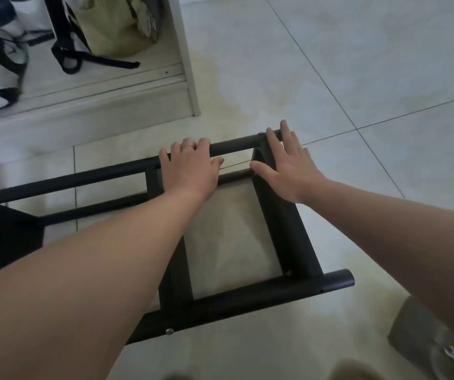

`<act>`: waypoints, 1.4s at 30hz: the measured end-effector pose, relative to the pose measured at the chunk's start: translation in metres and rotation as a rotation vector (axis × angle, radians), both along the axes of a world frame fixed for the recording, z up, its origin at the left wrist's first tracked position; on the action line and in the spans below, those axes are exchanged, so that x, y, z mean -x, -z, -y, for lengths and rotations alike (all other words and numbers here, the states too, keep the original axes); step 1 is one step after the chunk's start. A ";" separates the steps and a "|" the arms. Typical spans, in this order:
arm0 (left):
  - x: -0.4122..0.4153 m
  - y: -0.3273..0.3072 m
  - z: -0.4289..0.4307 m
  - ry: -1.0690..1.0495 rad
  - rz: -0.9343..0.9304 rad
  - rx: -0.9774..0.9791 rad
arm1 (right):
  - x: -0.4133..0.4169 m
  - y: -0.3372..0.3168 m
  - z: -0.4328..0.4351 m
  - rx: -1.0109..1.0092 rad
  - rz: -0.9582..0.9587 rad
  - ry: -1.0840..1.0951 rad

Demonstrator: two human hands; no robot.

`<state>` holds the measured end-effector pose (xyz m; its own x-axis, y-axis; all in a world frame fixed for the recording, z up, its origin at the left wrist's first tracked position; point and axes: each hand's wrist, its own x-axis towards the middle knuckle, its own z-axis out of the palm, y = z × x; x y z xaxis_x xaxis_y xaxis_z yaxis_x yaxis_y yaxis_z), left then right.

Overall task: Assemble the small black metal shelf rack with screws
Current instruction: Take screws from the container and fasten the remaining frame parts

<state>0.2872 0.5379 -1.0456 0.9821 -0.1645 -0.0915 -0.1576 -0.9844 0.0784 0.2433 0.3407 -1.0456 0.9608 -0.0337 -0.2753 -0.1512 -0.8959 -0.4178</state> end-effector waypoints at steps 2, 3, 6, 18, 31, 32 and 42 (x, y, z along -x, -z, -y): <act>0.010 -0.005 0.001 0.004 -0.041 -0.013 | 0.010 -0.009 0.005 0.030 -0.031 -0.018; 0.016 -0.010 0.003 0.013 -0.051 -0.007 | 0.018 -0.015 0.010 0.047 -0.049 -0.028; 0.043 -0.033 0.014 0.087 -0.079 0.014 | 0.057 -0.040 0.027 0.117 -0.097 -0.073; 0.195 -0.148 0.083 0.532 -0.299 0.016 | 0.262 -0.152 0.106 0.280 -0.245 -0.030; 0.267 -0.079 0.192 0.566 -0.901 0.195 | 0.321 -0.067 0.199 0.280 -0.679 0.105; 0.269 -0.067 0.197 0.542 -0.935 0.206 | 0.320 -0.054 0.201 0.265 -0.686 0.114; 0.275 0.009 0.233 0.327 -0.990 0.452 | 0.333 0.049 0.187 0.279 -0.669 -0.057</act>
